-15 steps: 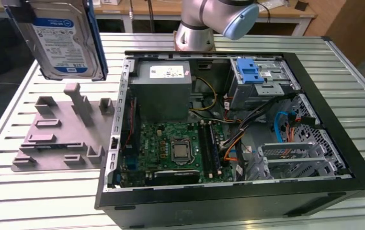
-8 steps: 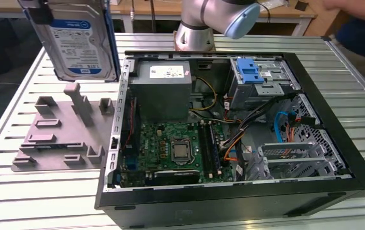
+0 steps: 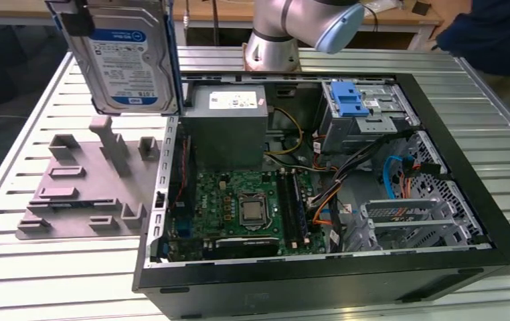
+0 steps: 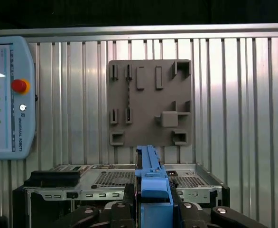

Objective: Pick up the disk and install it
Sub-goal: 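Pick up the disk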

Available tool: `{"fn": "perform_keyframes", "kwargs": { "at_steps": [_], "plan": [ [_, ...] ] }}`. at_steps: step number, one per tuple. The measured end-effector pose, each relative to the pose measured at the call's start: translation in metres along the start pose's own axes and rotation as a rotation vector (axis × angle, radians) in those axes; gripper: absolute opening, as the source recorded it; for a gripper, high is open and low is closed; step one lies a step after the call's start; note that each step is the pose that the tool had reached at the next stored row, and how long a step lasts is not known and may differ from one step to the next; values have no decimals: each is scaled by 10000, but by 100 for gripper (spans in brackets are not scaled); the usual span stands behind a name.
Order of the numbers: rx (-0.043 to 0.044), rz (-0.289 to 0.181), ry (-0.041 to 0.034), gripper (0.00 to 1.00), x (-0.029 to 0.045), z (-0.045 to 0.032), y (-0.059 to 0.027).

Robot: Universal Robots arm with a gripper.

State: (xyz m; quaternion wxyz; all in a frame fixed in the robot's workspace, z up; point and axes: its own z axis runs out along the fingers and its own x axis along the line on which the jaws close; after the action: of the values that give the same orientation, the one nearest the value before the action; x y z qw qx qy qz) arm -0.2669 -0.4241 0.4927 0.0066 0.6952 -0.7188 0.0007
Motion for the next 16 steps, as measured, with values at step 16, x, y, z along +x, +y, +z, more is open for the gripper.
{"fn": "perform_keyframes", "kwargs": {
  "at_steps": [16],
  "plan": [
    [488,4,-122,36,81,-1,-254]
  ]
}}
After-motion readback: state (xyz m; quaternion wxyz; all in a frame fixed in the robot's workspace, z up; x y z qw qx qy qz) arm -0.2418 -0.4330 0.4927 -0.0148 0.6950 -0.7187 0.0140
